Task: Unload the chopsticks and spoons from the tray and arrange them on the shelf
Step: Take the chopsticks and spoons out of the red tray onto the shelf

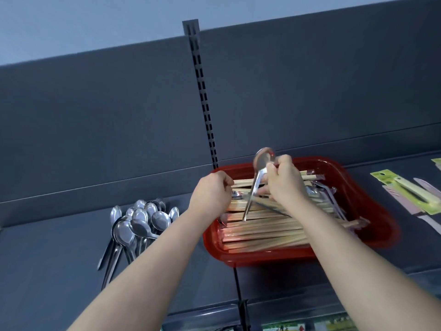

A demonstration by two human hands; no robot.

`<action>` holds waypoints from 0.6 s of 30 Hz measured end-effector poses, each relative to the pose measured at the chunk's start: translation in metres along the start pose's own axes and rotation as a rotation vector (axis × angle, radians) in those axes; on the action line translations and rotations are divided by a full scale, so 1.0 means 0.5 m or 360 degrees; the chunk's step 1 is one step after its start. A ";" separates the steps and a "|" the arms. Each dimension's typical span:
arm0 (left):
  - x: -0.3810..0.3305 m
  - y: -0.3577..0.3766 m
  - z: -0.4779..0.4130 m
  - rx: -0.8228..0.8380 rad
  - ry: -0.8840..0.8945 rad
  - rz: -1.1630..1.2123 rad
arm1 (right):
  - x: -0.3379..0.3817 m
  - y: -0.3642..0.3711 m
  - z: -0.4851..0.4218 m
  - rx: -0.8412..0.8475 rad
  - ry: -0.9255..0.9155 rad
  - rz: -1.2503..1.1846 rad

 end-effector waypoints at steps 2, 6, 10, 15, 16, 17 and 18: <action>0.001 0.015 -0.006 0.0036 -0.0036 -0.0014 | -0.025 -0.020 -0.003 -0.0013 0.0059 -0.0107; 0.006 0.032 -0.016 0.0043 -0.0134 0.0048 | -0.061 -0.050 -0.006 -0.0042 0.0154 -0.0244; -0.004 0.065 -0.031 0.0168 -0.0235 -0.0052 | -0.070 -0.058 -0.009 0.0102 0.0110 0.0672; -0.024 0.108 -0.038 0.0207 -0.0455 -0.0168 | -0.082 -0.041 0.006 0.0242 0.0050 0.0974; -0.027 0.110 -0.039 0.0195 -0.0496 -0.0168 | -0.083 -0.038 0.007 0.0271 0.0025 0.0957; -0.026 0.111 -0.040 0.0189 -0.0534 -0.0149 | -0.083 -0.038 0.007 0.0281 0.0021 0.0933; -0.023 0.109 -0.041 0.0188 -0.0563 -0.0105 | -0.080 -0.042 0.007 0.0260 0.0013 0.0906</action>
Point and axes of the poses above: each hand's wrist, its own z-axis away from the middle knuckle, its own y-axis out of the palm, x = y × z, the point moved 8 cm from there along -z, towards the middle knuckle, and after that the axes turned 9 degrees about x, right-handed, at the moved point
